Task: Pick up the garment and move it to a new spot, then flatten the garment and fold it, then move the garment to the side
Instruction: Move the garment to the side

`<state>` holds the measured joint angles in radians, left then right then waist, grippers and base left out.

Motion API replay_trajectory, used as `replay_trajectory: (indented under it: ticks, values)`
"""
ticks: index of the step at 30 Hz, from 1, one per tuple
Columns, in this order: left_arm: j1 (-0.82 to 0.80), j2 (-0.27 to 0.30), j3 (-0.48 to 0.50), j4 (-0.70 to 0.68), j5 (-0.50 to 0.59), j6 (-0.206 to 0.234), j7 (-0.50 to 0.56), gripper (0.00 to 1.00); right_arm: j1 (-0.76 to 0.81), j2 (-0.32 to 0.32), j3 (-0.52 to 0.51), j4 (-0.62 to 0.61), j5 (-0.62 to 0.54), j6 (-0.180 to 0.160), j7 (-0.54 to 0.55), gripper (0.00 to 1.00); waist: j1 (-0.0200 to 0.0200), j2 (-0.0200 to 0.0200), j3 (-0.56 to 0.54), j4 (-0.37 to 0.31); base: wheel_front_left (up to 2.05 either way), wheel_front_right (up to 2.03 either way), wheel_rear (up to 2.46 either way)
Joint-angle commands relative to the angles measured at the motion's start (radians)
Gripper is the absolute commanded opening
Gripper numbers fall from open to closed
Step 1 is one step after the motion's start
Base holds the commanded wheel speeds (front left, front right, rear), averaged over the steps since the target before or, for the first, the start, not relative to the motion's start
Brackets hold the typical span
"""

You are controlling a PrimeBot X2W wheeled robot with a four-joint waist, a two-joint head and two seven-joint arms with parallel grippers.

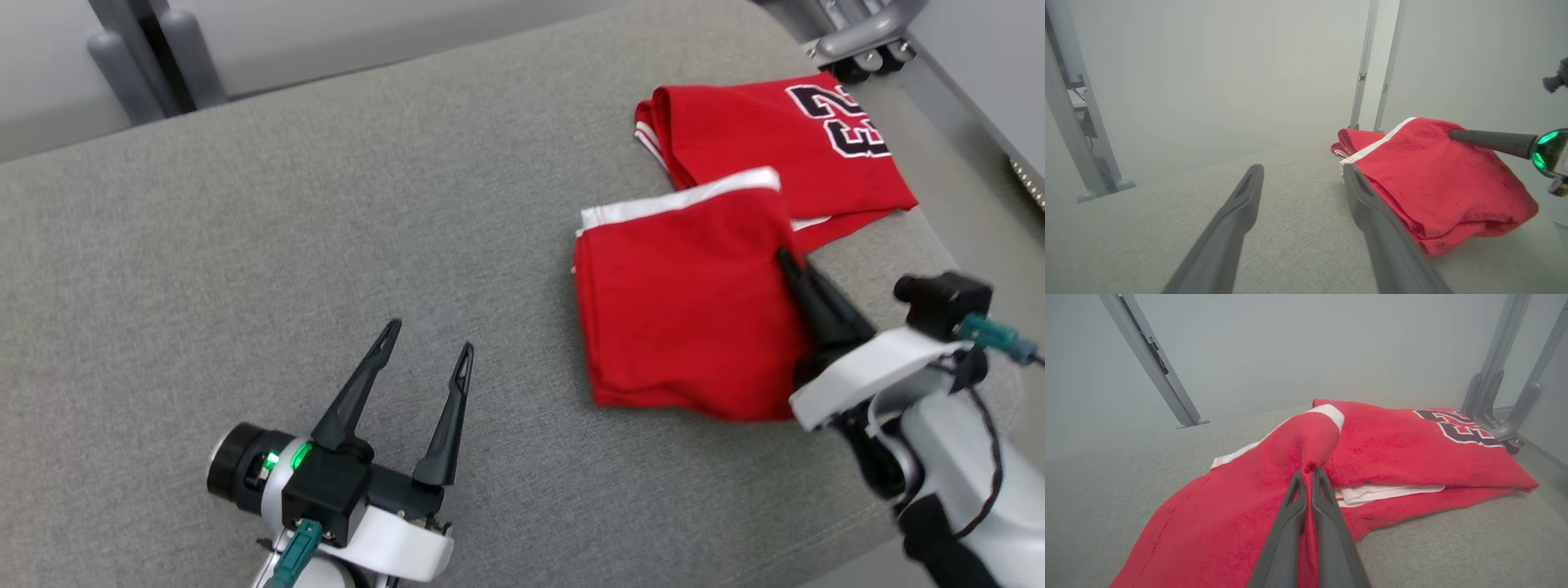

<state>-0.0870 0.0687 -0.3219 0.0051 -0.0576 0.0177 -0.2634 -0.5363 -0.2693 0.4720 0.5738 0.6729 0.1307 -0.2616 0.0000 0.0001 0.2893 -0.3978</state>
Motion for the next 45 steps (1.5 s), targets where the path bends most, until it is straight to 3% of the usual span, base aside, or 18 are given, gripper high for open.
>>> replay_trajectory:
  ticks: [1, 9, 19, 33, 44, 45]
  values:
    - [-0.021, 0.008, 0.0, -0.01, 0.012, -0.005, 0.0, 1.0, -0.027, -0.017, -0.007, 0.003, -0.019, 0.0, -0.006, 0.0, 0.0, -0.0001, 0.04, 0.019, 0.0, 0.0, 0.0]
    - [-0.103, 0.024, -0.022, -0.077, 0.061, 0.002, 0.003, 1.0, -0.17, -0.145, -0.058, 0.027, -0.213, 0.0, -0.006, 0.0, 0.0, -0.0001, 0.161, 0.102, 0.0, 0.0, 0.0]
    - [-0.143, 0.03, -0.03, -0.11, 0.067, 0.008, 0.002, 1.0, -0.235, -0.272, -0.223, 0.082, -0.432, 0.0, -0.006, 0.0, 0.0, -0.0001, 0.253, 0.17, 0.0, 0.0, 0.0]
    - [-0.179, 0.044, -0.034, -0.119, 0.068, 0.011, 0.0, 1.0, -0.255, -0.262, -0.428, 0.049, -0.627, 0.0, -0.006, 0.0, 0.0, -0.0001, 0.294, 0.176, 0.0, 0.0, 0.0]
    - [-0.188, 0.048, -0.049, -0.129, 0.065, 0.018, 0.0, 1.0, -0.258, -0.228, -0.557, 0.178, -0.809, 0.0, -0.006, 0.0, 0.0, -0.0001, 0.294, 0.196, 0.0, 0.0, 0.0]
    - [-0.187, 0.05, -0.05, -0.13, 0.065, 0.018, 0.001, 1.0, -0.261, -0.222, -0.578, 0.186, -0.834, 0.0, -0.006, 0.22, 0.0, -0.0001, 0.293, 0.197, 0.0, 0.0, 0.0]
